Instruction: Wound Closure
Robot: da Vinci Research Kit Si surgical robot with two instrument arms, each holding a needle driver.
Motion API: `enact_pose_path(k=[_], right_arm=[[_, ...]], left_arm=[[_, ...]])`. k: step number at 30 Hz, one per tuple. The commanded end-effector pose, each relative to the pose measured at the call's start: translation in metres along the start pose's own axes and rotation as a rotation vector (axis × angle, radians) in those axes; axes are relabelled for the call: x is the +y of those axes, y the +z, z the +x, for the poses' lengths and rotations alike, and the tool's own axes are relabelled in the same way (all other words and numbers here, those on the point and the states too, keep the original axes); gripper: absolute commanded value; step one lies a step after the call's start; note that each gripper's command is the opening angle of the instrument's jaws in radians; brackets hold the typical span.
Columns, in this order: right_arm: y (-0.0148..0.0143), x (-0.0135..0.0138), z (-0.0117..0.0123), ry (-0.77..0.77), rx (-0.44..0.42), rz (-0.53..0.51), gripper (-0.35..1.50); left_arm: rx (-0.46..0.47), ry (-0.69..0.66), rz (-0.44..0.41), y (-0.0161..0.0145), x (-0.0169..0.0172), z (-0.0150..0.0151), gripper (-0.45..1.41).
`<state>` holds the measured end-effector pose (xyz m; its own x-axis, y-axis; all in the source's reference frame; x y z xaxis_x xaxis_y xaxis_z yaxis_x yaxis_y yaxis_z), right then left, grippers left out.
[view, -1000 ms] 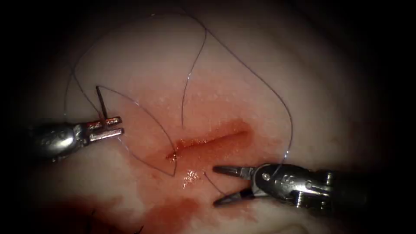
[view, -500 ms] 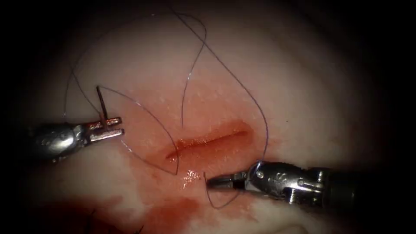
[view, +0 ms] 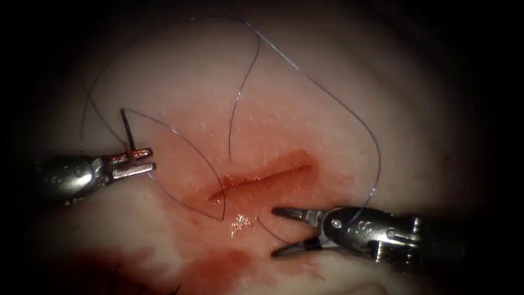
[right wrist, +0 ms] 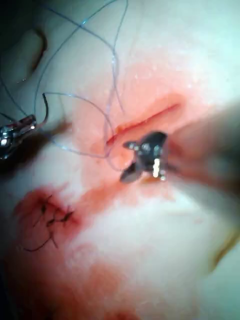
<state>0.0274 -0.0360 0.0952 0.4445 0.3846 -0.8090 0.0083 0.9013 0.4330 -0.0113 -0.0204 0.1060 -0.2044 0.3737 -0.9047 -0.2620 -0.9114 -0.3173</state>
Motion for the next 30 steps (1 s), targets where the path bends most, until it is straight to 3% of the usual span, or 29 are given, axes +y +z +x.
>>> enact_pose_path(k=[1, 7, 10, 11, 12, 13, 14, 22, 30], right_arm=[[0.0011, 0.0004, 0.0001, 0.004, 0.001, -0.021, 1.3], [0.0035, -0.0007, 0.0, -0.01, -0.007, -0.032, 1.37], [0.0042, -0.0011, 0.0003, -0.011, -0.008, -0.005, 1.22], [0.0042, -0.0011, 0.0004, -0.012, -0.007, 0.021, 0.96], [0.0041, -0.0012, 0.0005, -0.013, -0.007, 0.048, 0.48], [0.0038, -0.0013, 0.0005, -0.014, -0.003, 0.06, -0.18], [0.0035, -0.0012, 0.0005, -0.014, 0.0, 0.063, -0.35], [0.0004, -0.0013, 0.0002, 0.033, 0.003, 0.082, -0.35], [-0.0022, -0.0049, 0.0011, 0.07, 0.0, 0.174, -0.35]], left_arm=[[0.001, -0.001, -0.001, 0.0006, 0.0001, -0.0005, -0.45], [0.001, -0.001, -0.002, 0.0006, 0.0001, -0.0005, -0.45], [0.001, 0.0, -0.002, 0.0006, 0.0001, -0.0005, -0.45], [0.001, 0.0, -0.002, 0.0006, 0.0001, -0.0005, -0.45], [0.001, 0.0, -0.002, 0.0006, 0.0001, -0.0005, -0.45], [0.001, 0.0, -0.002, 0.0006, 0.0001, -0.0005, -0.45], [0.001, 0.0, -0.002, 0.0005, 0.0001, -0.0005, -0.45], [0.001, 0.0, -0.003, 0.0004, 0.0001, -0.0005, -0.45], [0.001, 0.0, -0.003, 0.0004, 0.0001, -0.0006, -0.45]])
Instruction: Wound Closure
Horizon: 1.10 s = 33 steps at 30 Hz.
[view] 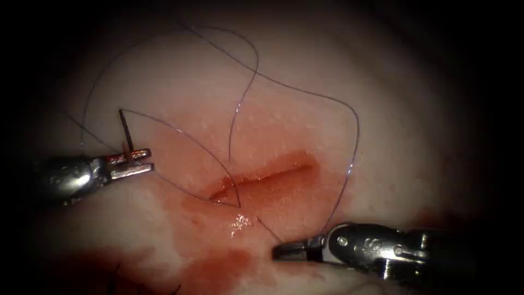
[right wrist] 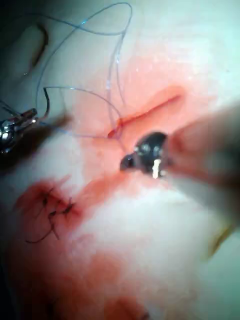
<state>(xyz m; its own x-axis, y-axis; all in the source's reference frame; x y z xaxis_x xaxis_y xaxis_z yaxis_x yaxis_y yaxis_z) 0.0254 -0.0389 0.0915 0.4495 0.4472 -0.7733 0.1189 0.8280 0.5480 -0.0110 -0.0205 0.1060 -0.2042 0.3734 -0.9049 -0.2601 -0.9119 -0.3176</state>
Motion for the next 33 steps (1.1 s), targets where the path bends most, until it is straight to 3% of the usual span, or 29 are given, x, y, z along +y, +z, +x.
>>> enact_pose_path(k=[1, 7, 9, 12, 17, 18, 21, 23, 28, 33], right_arm=[[0.0001, -0.0014, 0.0004, 0.0, -0.001, 0.037, -0.35], [-0.0028, -0.0059, 0.0025, -0.04, -0.022, 0.219, -0.35], [-0.0048, -0.0091, 0.0041, -0.081, -0.03, 0.343, -0.35], [-0.0058, -0.011, 0.0049, -0.11, -0.024, 0.413, -0.35], [-0.0059, -0.0105, 0.0054, -0.129, -0.005, 0.365, -0.35], [-0.0058, -0.0099, 0.0052, -0.13, 0.001, 0.326, 0.27], [-0.0054, -0.007, 0.0043, -0.132, 0.014, 0.181, 1.11], [-0.0054, -0.0055, 0.0037, -0.143, 0.013, 0.132, 1.19], [-0.0049, -0.0012, 0.0017, -0.138, -0.039, -0.032, 1.19], [-0.0026, 0.002, -0.0002, -0.111, -0.045, -0.085, 1.25]], left_arm=[[0.001, 0.0, -0.001, 0.0007, 0.0001, -0.0006, -0.45], [0.001, 0.0, -0.002, 0.0007, 0.0, -0.0006, -0.45], [0.001, 0.0, -0.002, 0.0007, 0.0, -0.0007, -0.45], [0.001, 0.0, -0.002, 0.0007, 0.0, -0.0007, -0.45], [0.001, 0.0, -0.001, 0.0008, 0.0, -0.0007, -0.45], [0.001, 0.0, -0.001, 0.0008, 0.0, -0.0007, -0.45], [0.001, 0.0, -0.001, 0.0007, 0.0, -0.0007, -0.45], [0.001, 0.0, -0.002, 0.0007, 0.0, -0.0007, -0.45], [0.001, 0.0, -0.002, 0.0007, 0.0, -0.0007, -0.45], [0.001, 0.0, -0.002, 0.0007, 0.0, -0.0007, -0.45]])
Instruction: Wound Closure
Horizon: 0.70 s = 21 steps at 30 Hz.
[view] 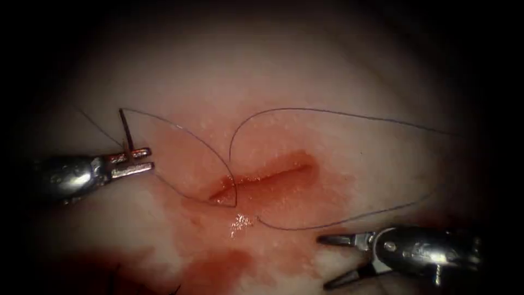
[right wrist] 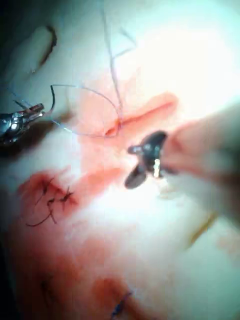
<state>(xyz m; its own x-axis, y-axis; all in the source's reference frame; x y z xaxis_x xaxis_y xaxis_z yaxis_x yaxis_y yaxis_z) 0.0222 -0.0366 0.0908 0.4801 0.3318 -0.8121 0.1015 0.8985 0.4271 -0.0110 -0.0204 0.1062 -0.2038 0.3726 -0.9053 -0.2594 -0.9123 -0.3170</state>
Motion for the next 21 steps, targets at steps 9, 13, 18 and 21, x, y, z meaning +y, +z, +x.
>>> enact_pose_path(k=[9, 13, 18, 21], right_arm=[[0.0065, 0.0021, -0.0013, 0.007, 0.03, -0.029, 1.06], [0.0075, 0.0026, -0.0009, 0.012, 0.041, -0.037, 1.01], [0.008, 0.0032, -0.0016, 0.008, 0.04, -0.025, -0.35], [0.0081, 0.0033, -0.002, 0.006, 0.039, -0.029, -0.35]], left_arm=[[0.0, 0.0, -0.001, 0.0006, 0.0001, -0.0005, -0.45], [0.0, 0.0, -0.001, 0.0006, 0.0002, -0.0005, -0.45], [0.0, 0.0, -0.001, 0.0006, 0.0002, -0.0005, -0.45], [0.0, -0.001, -0.001, 0.0006, 0.0002, -0.0005, -0.45]])
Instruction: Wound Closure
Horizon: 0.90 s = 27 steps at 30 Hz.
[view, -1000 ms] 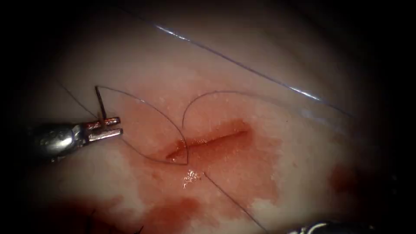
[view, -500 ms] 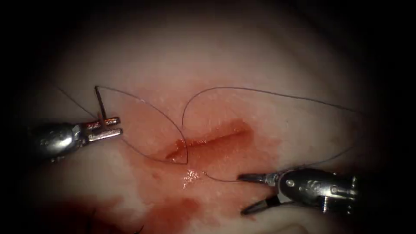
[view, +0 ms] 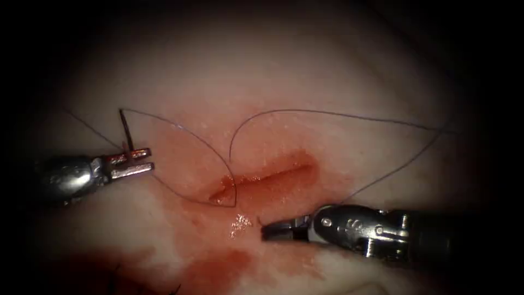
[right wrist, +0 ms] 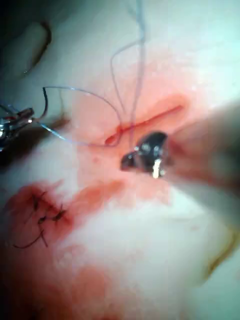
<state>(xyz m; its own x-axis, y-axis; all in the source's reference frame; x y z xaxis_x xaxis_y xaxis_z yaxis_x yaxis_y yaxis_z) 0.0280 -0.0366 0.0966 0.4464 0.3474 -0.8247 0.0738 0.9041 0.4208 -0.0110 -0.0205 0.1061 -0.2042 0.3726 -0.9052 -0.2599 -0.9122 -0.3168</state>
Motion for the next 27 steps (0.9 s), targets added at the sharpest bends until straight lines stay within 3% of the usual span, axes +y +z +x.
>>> enact_pose_path(k=[1, 7, 15, 20, 27], right_arm=[[0.0008, 0.0002, -0.0003, 0.005, 0.0, 0.0, -0.35], [-0.0006, -0.0006, -0.0003, 0.062, 0.001, 0.014, -0.35], [-0.0023, -0.0048, 0.0014, 0.094, -0.02, 0.161, -0.35], [-0.0026, -0.0085, 0.0027, 0.088, -0.049, 0.311, -0.35], [-0.0026, -0.0108, 0.0042, 0.056, -0.058, 0.398, -0.35]], left_arm=[[0.0, -0.001, -0.001, 0.0006, 0.0001, -0.0005, -0.45], [0.0, -0.001, -0.001, 0.0006, 0.0002, -0.0005, -0.45], [0.0, -0.001, -0.001, 0.0006, 0.0002, -0.0005, -0.45], [0.0, -0.001, -0.001, 0.0006, 0.0002, -0.0005, -0.45], [0.0, -0.001, -0.001, 0.0006, 0.0002, -0.0005, -0.45]])
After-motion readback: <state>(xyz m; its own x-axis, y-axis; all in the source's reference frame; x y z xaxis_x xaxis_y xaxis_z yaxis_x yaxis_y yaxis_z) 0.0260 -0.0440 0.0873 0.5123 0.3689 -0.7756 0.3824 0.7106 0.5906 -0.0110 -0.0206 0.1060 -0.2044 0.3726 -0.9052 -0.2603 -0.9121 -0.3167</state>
